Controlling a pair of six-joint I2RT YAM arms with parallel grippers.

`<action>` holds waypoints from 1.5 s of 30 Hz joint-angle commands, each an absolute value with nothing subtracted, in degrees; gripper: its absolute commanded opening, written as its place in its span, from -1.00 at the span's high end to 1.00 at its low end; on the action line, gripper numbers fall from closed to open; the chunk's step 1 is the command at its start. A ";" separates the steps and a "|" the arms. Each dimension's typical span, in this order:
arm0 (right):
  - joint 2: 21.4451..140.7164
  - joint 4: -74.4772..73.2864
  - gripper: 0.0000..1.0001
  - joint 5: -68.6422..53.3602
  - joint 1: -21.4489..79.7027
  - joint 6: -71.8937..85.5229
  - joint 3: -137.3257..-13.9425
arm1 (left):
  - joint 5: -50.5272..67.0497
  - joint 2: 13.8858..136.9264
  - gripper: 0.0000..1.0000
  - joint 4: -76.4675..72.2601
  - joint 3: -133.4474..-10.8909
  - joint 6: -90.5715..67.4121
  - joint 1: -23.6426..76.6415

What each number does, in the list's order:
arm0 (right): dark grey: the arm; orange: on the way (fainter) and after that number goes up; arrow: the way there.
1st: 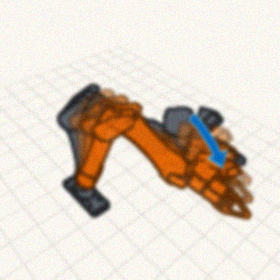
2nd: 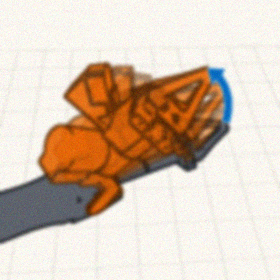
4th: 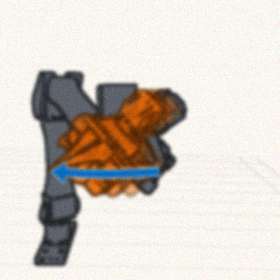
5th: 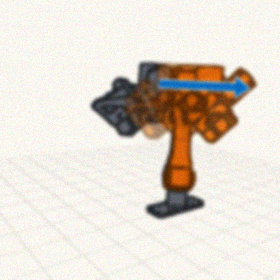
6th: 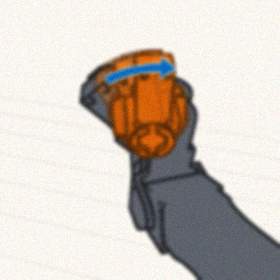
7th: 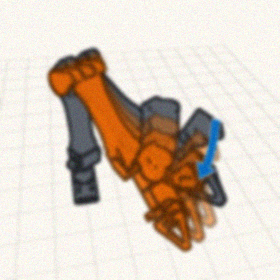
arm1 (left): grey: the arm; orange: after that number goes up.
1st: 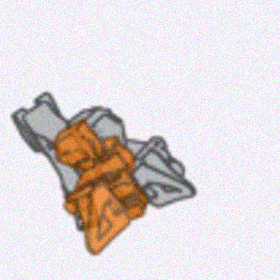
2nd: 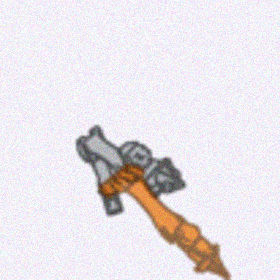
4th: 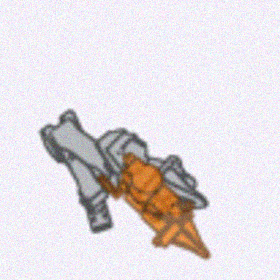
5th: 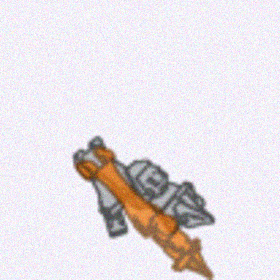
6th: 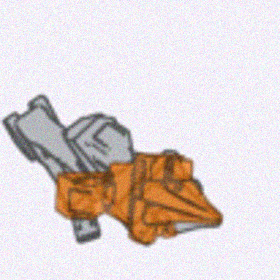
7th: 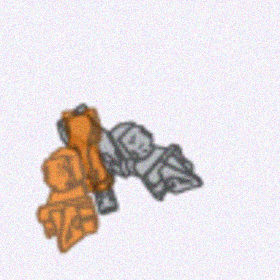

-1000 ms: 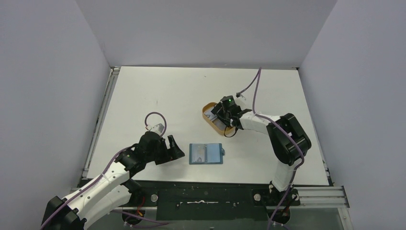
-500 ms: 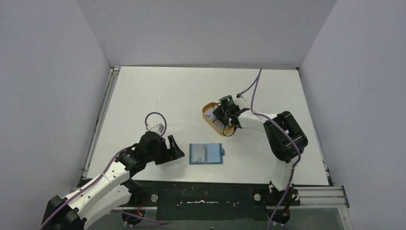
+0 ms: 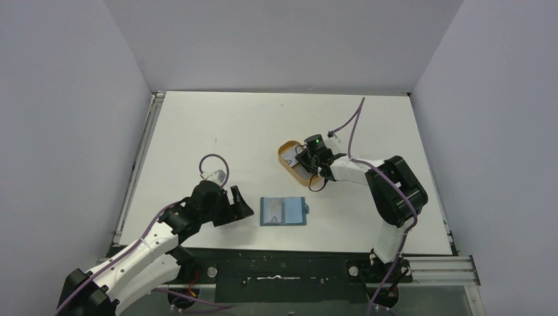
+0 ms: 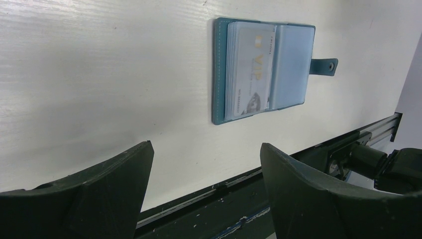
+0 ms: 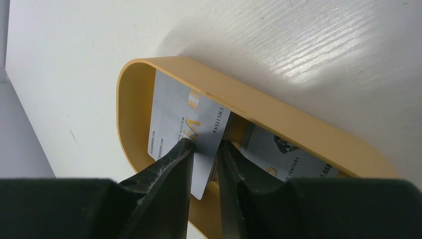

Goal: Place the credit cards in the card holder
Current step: Pick up the credit card from the storage box.

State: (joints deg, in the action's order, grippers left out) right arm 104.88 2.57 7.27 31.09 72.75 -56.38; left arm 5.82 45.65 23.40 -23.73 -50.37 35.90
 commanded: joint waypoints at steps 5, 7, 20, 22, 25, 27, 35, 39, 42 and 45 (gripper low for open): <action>101.88 -0.44 0.68 9.05 30.76 71.64 -54.24 | 5.52 45.10 -0.54 22.35 -24.61 -50.18 35.68; 101.13 -0.48 0.74 9.27 30.82 71.55 -54.08 | 5.47 45.13 -0.54 22.33 -24.68 -50.19 35.68; 97.25 -2.01 1.00 9.84 31.64 70.02 -56.90 | 5.27 45.54 -0.54 22.07 -25.14 -50.10 35.68; 96.85 -2.38 1.00 9.79 31.79 69.88 -57.64 | 5.27 45.49 -0.54 22.06 -25.14 -50.10 35.68; 96.34 -1.66 1.00 9.51 31.98 69.87 -58.32 | 5.20 45.57 -0.54 21.89 -25.28 -50.10 35.68; 96.49 -0.88 1.00 8.97 31.99 69.83 -58.78 | 5.19 45.60 -0.54 21.90 -25.31 -50.10 35.68; 98.84 2.46 1.00 5.25 31.90 70.40 -59.83 | 5.27 44.98 -0.54 22.13 -24.96 -50.10 35.68; 98.89 4.08 1.00 5.45 31.98 71.11 -59.37 | 5.01 44.58 -0.54 22.34 -24.88 -50.10 35.68; 98.07 3.89 1.00 6.50 32.08 71.46 -59.36 | 4.92 44.56 -0.53 22.45 -25.00 -50.05 35.68; 95.45 3.84 1.00 7.34 31.71 72.07 -58.27 | 4.60 44.28 -0.53 22.95 -25.21 -49.93 35.64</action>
State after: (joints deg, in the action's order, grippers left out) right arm 99.00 0.43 5.58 31.59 71.24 -57.56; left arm 5.76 45.41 23.40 -23.73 -50.37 35.90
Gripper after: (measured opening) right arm 0.049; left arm 0.769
